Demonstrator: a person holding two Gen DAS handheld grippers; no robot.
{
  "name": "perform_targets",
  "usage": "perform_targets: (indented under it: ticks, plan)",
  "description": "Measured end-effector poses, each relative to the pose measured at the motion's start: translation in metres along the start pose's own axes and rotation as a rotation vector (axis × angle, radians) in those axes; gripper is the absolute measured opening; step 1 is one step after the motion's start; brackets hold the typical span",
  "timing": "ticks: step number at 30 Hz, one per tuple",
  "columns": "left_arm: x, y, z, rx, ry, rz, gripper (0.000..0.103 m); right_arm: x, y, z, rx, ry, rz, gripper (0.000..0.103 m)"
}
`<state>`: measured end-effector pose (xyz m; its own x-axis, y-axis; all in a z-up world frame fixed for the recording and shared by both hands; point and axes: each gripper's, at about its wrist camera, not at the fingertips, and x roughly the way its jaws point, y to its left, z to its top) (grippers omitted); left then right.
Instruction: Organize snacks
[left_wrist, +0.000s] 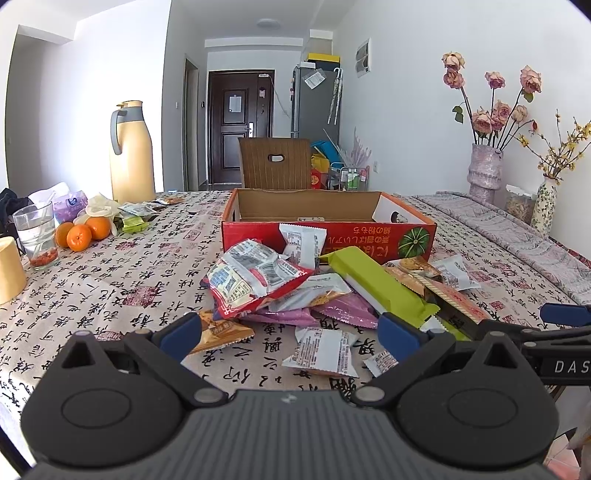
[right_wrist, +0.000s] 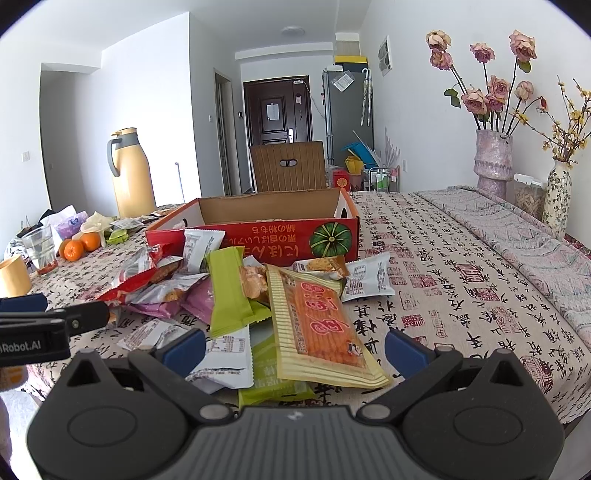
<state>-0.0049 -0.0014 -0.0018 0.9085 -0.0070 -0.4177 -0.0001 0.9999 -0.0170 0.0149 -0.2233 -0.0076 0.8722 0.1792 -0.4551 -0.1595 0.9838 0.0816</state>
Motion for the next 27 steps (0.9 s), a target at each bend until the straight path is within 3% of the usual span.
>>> perform_targets:
  ticks: [27]
  plan:
    - [0.0013,-0.0015,-0.0024,0.000,0.003,0.000,0.103,0.0005,0.0009,-0.0005,0.001,0.004,-0.001,0.103]
